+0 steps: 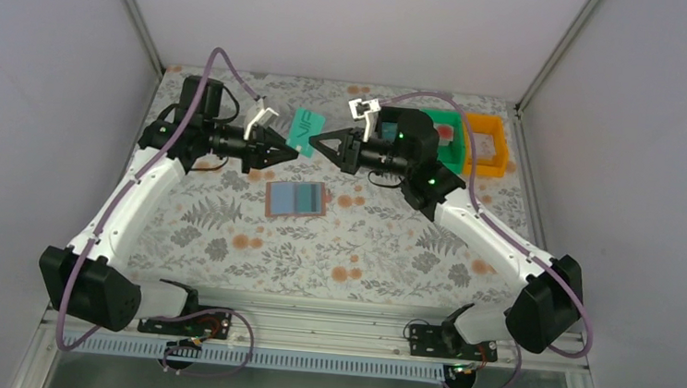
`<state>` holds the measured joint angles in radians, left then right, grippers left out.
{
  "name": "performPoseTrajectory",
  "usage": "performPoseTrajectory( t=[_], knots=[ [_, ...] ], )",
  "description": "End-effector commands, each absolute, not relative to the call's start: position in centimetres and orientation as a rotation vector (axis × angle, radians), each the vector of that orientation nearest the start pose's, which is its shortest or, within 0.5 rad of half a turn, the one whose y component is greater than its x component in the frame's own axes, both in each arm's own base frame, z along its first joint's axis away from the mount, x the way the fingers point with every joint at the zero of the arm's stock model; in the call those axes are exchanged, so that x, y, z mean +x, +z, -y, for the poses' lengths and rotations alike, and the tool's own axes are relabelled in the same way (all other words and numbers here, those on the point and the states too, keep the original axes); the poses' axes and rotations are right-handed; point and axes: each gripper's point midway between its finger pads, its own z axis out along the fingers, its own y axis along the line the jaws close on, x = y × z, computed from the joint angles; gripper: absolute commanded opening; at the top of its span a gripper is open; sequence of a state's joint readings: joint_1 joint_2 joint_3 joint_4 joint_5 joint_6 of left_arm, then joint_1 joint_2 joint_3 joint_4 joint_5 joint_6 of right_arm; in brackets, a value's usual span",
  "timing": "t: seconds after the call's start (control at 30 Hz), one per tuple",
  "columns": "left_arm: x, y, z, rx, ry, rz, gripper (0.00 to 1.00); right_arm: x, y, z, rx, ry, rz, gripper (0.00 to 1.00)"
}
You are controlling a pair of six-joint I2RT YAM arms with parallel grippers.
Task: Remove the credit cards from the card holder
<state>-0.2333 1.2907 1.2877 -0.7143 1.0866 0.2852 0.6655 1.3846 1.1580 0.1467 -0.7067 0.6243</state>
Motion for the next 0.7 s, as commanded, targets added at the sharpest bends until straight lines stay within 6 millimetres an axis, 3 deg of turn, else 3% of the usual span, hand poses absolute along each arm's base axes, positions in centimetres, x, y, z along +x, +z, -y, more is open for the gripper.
performPoseTrajectory(
  t=[0.0,0.13,0.2,0.37,0.43,0.5,0.57,0.63,0.67],
  knots=[
    [25.9,35.1,22.2,1.060,-1.211,-1.726,0.03,26.4,37.0,-35.4,-0.644,1.548,-1.721,0.04],
    [24.2,36.5,22.4,1.103,-1.320,-1.660,0.02,26.4,36.8,-35.2,-0.662,1.514,-1.730,0.04],
    [23.4,36.9,22.5,1.130,-1.371,-1.621,0.07,26.2,36.8,-35.2,-0.676,1.508,-1.726,0.04],
    [23.8,37.5,22.7,1.135,-1.424,-1.611,0.19,25.5,36.8,-35.4,-0.740,1.525,-1.712,0.04],
    [24.0,37.9,22.9,1.136,-1.447,-1.605,0.16,25.5,36.7,-35.6,-0.760,1.527,-1.715,0.04],
    [24.0,38.0,22.9,1.135,-1.459,-1.602,0.04,25.4,36.6,-35.8,-0.780,1.530,-1.716,0.04],
    [24.0,37.8,22.9,1.130,-1.464,-1.612,0.02,25.5,36.6,-35.9,-0.802,1.516,-1.712,0.04],
    [24.6,37.4,22.7,1.088,-1.429,-1.669,0.02,25.6,36.7,-35.8,-0.847,1.464,-1.717,0.20],
    [25.4,37.1,22.5,1.051,-1.390,-1.709,0.02,25.9,37.1,-35.6,-0.875,1.399,-1.724,0.38]
  ],
)
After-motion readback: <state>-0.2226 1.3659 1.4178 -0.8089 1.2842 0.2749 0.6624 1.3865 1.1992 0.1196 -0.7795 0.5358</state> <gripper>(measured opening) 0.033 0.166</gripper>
